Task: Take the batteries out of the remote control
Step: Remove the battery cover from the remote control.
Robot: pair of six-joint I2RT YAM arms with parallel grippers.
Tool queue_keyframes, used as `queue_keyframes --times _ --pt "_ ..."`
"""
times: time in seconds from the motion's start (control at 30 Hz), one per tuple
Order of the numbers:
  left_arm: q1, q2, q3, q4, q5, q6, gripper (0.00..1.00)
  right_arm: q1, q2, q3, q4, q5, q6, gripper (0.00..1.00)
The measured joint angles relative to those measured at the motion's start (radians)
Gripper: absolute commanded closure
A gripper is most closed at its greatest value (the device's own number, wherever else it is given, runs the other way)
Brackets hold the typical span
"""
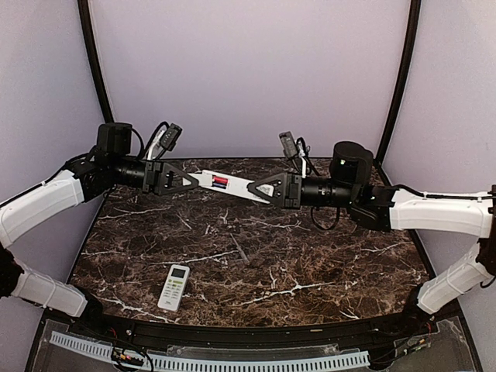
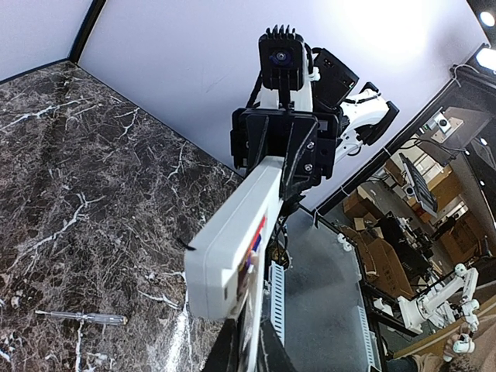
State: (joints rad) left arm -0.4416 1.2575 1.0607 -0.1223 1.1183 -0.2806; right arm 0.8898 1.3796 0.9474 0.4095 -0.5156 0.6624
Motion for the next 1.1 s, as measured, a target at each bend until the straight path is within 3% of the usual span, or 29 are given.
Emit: queue_keyframes --times 0.8,1.1 --pt "0.026 -0.044 -0.030 0.088 -0.048 -0.056 0.99 -0.023 -0.093 -0.085 -0.014 0.142 0.005 1.00" --pt "0.054 -0.051 -0.033 0.057 -0.217 -0.045 1.00 -0.027 -0.135 -0.120 -0.006 0.179 0.009 1.00"
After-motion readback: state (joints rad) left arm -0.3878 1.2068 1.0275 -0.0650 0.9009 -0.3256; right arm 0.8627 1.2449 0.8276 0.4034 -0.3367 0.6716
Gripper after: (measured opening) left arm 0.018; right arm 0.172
